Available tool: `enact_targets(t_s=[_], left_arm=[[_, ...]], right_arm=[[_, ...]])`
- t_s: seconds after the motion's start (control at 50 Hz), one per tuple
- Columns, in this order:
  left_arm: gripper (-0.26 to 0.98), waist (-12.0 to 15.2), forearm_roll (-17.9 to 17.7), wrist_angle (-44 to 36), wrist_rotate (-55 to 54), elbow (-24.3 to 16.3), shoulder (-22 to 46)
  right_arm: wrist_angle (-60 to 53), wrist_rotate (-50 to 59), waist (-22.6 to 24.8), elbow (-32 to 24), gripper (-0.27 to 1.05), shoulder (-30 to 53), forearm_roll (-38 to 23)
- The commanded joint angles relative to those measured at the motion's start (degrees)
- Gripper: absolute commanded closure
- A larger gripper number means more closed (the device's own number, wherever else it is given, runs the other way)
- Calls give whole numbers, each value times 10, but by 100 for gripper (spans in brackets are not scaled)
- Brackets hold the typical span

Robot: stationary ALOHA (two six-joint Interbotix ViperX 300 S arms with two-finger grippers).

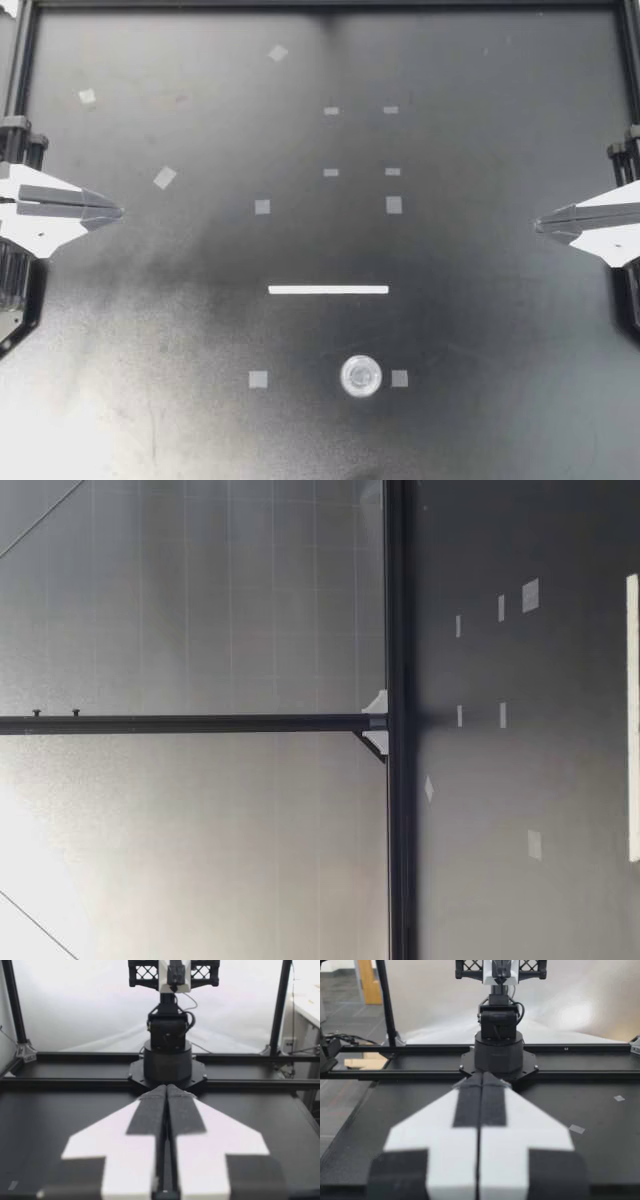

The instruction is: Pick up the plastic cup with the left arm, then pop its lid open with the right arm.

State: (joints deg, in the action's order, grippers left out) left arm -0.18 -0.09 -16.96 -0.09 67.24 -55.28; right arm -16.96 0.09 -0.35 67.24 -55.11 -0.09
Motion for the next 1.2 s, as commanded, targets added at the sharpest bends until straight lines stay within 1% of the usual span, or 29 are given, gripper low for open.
enact_targets(t_s=[0.0,0.02,0.06,0.08,0.12,0.18,0.24,0.3,0.36,0.42,0.44,0.48,0.52,0.58,0.74,0.82,0.9,0.96,1.06,1.18], left_arm=[[71,-7,-1,6,-1,-14,-1],[77,-7,-1,12,-2,-18,1],[82,-7,-1,26,-3,-25,7],[85,-7,-1,41,-3,-33,11],[86,-7,-1,61,-4,-47,19],[86,-8,-2,102,-3,-83,47],[86,-9,-2,138,-2,-112,82],[86,-10,-2,168,-3,-135,125],[86,-18,-4,178,-3,-146,175],[86,-39,-5,165,-2,-150,232],[86,-41,-6,162,-3,-150,238],[86,-56,-6,139,-4,-149,272],[86,-71,-11,97,-10,-145,307],[86,-80,-15,34,-21,-136,338],[86,-83,-15,-86,-81,-103,399],[85,-90,-15,-116,-110,-98,437],[82,-92,-15,-125,-128,-109,478],[77,-94,-14,-127,-132,-121,509],[64,-96,-13,-128,-132,-145,554],[37,-98,-13,-128,-135,-165,597]], right_arm=[[10,10,-4,-16,76,2,11],[28,11,-4,-20,80,4,18],[76,16,-5,-37,86,7,28],[121,19,-7,-52,88,12,33],[179,25,-8,-74,90,20,33],[272,38,-8,-121,90,46,34],[327,45,-8,-159,90,74,34],[360,46,-8,-185,89,105,34],[374,47,-7,-199,90,146,35],[377,46,-1,-200,90,200,51],[376,45,0,-200,90,207,53],[372,44,7,-200,90,244,65],[359,44,21,-200,90,285,77],[327,44,40,-200,90,325,90],[218,49,82,-185,90,387,107],[149,68,93,-171,90,409,117],[83,96,101,-153,90,432,117],[46,121,105,-145,90,454,117],[11,149,115,-146,90,491,112],[-5,163,120,-156,90,534,111]])
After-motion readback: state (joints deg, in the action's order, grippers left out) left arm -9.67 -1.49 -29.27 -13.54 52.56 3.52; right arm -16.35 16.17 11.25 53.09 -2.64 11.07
